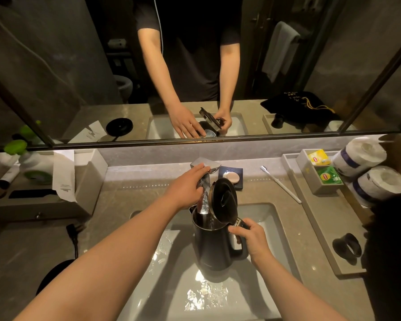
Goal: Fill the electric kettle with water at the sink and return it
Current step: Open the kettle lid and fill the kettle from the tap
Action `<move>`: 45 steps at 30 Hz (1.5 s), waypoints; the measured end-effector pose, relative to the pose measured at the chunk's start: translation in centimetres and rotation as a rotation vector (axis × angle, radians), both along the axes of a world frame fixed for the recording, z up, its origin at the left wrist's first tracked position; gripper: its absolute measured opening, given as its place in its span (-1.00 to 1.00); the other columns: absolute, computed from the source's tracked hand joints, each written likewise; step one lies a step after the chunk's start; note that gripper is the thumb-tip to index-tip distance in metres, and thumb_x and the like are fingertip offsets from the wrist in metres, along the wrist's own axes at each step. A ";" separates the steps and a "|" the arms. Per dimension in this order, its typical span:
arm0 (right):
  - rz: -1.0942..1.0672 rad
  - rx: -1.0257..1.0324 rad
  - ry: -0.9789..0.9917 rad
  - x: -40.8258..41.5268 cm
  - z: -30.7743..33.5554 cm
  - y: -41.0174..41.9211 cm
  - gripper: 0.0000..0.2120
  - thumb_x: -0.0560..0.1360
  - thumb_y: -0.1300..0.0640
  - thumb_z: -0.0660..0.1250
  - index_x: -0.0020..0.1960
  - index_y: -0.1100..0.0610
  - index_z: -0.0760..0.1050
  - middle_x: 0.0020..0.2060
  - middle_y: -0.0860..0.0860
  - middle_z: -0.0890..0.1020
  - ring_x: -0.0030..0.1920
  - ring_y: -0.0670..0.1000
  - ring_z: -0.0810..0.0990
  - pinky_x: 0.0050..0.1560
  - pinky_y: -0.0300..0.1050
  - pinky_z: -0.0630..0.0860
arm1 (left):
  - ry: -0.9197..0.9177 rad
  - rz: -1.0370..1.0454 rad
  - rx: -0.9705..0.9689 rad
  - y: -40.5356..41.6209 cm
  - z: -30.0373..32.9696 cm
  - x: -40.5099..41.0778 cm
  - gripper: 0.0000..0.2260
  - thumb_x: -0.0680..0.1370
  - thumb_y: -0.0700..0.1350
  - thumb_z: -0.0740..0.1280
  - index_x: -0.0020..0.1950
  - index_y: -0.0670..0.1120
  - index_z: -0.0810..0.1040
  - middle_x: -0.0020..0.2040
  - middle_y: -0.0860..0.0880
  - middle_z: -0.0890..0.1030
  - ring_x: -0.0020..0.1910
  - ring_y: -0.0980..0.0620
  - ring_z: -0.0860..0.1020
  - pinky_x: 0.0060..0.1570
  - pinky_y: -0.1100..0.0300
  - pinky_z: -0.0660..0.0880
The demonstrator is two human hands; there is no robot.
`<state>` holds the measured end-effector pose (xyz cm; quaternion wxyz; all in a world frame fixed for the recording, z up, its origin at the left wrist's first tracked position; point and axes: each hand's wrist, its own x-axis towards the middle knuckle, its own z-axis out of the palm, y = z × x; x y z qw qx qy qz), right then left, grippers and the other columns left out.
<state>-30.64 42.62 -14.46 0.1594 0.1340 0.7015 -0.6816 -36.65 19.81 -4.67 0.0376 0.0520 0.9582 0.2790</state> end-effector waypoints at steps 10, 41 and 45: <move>0.004 0.011 0.009 0.3 -0.3 -0.3 -0.69 0.19 0.11 0.55 -0.24 0.27 0.51 -0.48 0.07 0.50 -0.43 0.04 0.47 -0.39 -0.09 0.45 | -0.012 0.003 0.006 0.0 -0.1 -0.2 -0.43 0.52 -0.15 0.24 0.51 0.12 0.21 0.55 0.07 0.17 0.47 0.00 0.24 0.37 0.02 0.29; -0.027 -0.027 -0.006 0.5 -0.6 -0.2 -0.72 0.16 0.14 0.54 -0.26 0.27 0.55 -0.48 0.05 0.54 -0.40 0.06 0.49 -0.36 -0.08 0.45 | 0.009 -0.003 -0.006 0.1 -0.4 0.1 -0.42 0.53 -0.22 0.21 0.52 0.10 0.18 0.56 0.07 0.15 0.48 0.00 0.21 0.35 0.08 0.23; -0.030 -0.026 -0.007 0.6 -0.6 -0.1 -0.75 0.15 0.14 0.55 -0.32 0.20 0.51 -0.50 0.03 0.52 -0.42 0.06 0.48 -0.38 -0.09 0.43 | 0.008 -0.002 -0.004 0.1 -0.4 0.0 -0.43 0.53 -0.20 0.21 0.52 0.09 0.19 0.56 0.06 0.16 0.48 0.00 0.22 0.37 0.07 0.24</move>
